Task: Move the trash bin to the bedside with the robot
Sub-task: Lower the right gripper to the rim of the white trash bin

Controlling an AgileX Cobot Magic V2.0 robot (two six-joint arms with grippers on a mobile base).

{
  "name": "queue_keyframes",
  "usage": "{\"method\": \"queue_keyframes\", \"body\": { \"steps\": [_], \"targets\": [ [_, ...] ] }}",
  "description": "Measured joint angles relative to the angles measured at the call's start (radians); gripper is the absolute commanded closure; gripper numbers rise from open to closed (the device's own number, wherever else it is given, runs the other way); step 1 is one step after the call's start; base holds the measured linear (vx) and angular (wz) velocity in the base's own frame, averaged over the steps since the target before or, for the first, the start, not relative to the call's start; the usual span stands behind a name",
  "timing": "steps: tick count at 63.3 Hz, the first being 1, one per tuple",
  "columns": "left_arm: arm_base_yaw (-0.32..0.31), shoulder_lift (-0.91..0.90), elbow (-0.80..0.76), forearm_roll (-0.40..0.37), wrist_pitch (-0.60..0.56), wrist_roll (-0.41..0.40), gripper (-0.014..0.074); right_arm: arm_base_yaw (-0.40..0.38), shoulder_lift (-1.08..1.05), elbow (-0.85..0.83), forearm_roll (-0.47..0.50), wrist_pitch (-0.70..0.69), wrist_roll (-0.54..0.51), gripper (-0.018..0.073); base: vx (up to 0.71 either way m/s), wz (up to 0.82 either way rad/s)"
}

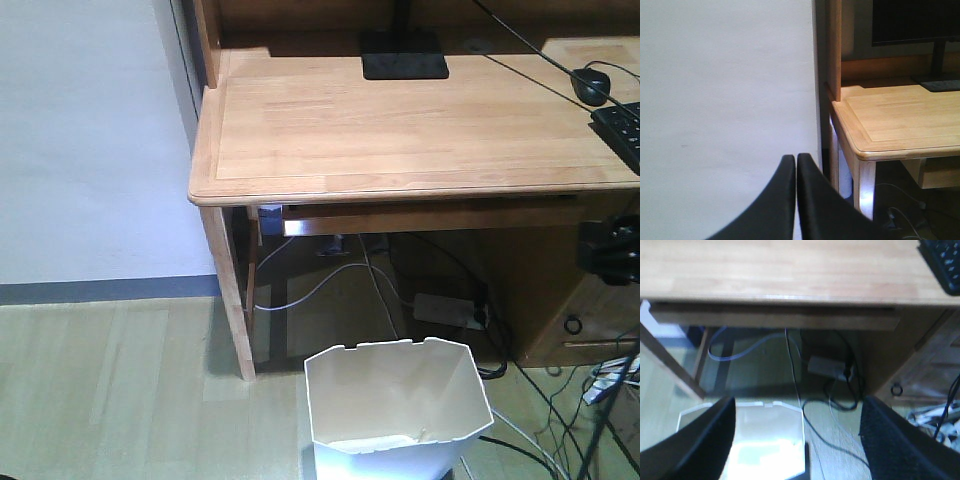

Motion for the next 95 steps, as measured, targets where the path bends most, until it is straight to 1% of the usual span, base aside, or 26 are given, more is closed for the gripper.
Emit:
{"method": "queue_keyframes", "body": {
  "steps": [14, 21, 26, 29, 36, 43, 49, 55, 63, 71, 79, 95],
  "targets": [
    [0.000, 0.000, 0.000, 0.000, 0.000, 0.000, 0.0603, 0.000, 0.221, -0.137, 0.001, 0.131, -0.059, 0.0048, 0.00, 0.00],
    [0.000, 0.000, 0.000, 0.000, 0.000, 0.000, 0.0603, 0.000, 0.334, -0.188, 0.007, 0.149, -0.086, 0.0048, 0.00, 0.00],
    [0.000, 0.000, 0.000, 0.000, 0.000, 0.000, 0.0603, -0.013, 0.418, -0.202, 0.037, 0.142, -0.115, 0.0048, 0.00, 0.00],
    [0.000, 0.000, 0.000, 0.000, 0.000, 0.000, 0.0603, -0.033, 0.464, -0.205, 0.080, 0.124, -0.138, 0.0048, 0.00, 0.00],
    [0.000, 0.000, 0.000, 0.000, 0.000, 0.000, 0.0603, -0.102, 0.591, -0.209, 0.230, 0.084, -0.253, 0.0048, 0.00, 0.00],
    [0.000, 0.000, 0.000, 0.000, 0.000, 0.000, 0.0603, -0.145, 0.707, -0.209, 0.366, 0.049, -0.432, 0.0048, 0.00, 0.00],
    [0.000, 0.000, 0.000, 0.000, 0.000, 0.000, 0.0603, -0.150, 0.803, -0.210, 0.428, 0.010, -0.567, 0.0048, 0.00, 0.00],
    [0.000, 0.000, 0.000, 0.000, 0.000, 0.000, 0.0603, -0.150, 0.898, -0.212, 0.463, -0.041, -0.648, 0.0048, 0.00, 0.00],
    [0.000, 0.000, 0.000, 0.000, 0.000, 0.000, 0.0603, -0.150, 1.028, -0.217, 0.486, -0.140, -0.680, 0.0041, 0.00, 0.00],
    [0.000, 0.000, 0.000, 0.000, 0.000, 0.000, 0.0603, -0.150, 1.161, -0.236, 0.489, -0.225, -0.714, 0.0013, 0.00, 0.00],
    [0.000, 0.000, 0.000, 0.000, 0.000, 0.000, 0.0603, -0.150, 1.295, -0.287, 0.492, -0.249, -0.723, -0.0011, 0.00, 0.00],
    [0.000, 0.000, 0.000, 0.000, 0.000, 0.000, 0.0603, -0.150, 1.529, -0.407, 0.505, -0.287, -0.728, -0.0013, 0.00, 0.00]
  ]
}}
